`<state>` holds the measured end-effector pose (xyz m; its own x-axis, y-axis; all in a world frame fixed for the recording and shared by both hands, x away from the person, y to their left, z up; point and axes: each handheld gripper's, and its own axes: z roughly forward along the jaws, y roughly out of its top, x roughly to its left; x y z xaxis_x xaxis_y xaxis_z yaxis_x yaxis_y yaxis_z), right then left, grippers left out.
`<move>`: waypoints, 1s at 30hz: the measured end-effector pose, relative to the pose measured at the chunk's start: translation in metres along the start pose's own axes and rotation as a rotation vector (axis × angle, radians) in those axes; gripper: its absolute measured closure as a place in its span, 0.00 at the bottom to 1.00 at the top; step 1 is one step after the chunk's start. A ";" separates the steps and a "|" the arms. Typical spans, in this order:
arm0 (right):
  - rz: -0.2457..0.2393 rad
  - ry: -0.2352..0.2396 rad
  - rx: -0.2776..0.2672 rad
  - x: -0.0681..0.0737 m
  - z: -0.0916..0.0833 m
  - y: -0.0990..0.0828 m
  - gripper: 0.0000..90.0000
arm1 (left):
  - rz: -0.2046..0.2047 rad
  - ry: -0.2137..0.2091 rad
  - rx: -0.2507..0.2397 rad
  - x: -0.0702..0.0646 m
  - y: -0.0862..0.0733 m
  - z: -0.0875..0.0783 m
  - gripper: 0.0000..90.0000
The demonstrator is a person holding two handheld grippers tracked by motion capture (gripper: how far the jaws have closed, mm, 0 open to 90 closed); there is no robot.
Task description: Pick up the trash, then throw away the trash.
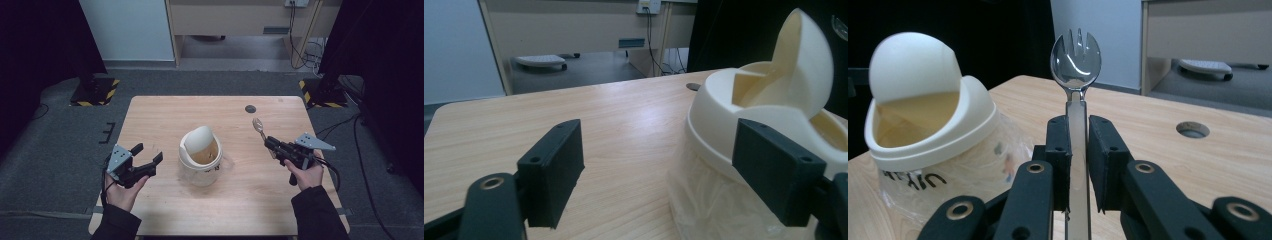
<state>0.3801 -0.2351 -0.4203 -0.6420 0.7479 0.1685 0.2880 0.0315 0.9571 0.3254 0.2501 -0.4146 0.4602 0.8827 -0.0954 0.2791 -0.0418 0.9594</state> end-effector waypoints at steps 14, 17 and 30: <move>-0.068 0.108 -0.108 0.030 -0.011 0.031 0.89 | 0.025 -0.143 -0.143 -0.044 0.044 0.002 0.24; -0.075 0.116 -0.116 0.033 -0.011 0.033 0.89 | 0.023 -0.169 -0.159 -0.053 0.051 0.004 0.25; -0.085 0.143 -0.115 0.039 -0.008 0.027 0.89 | -0.004 -0.228 -0.178 -0.084 0.060 0.025 0.32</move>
<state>0.3573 -0.2100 -0.3859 -0.7573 0.6438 0.1102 0.1508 0.0081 0.9885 0.3248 0.1612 -0.3554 0.6424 0.7540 -0.1371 0.1384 0.0617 0.9884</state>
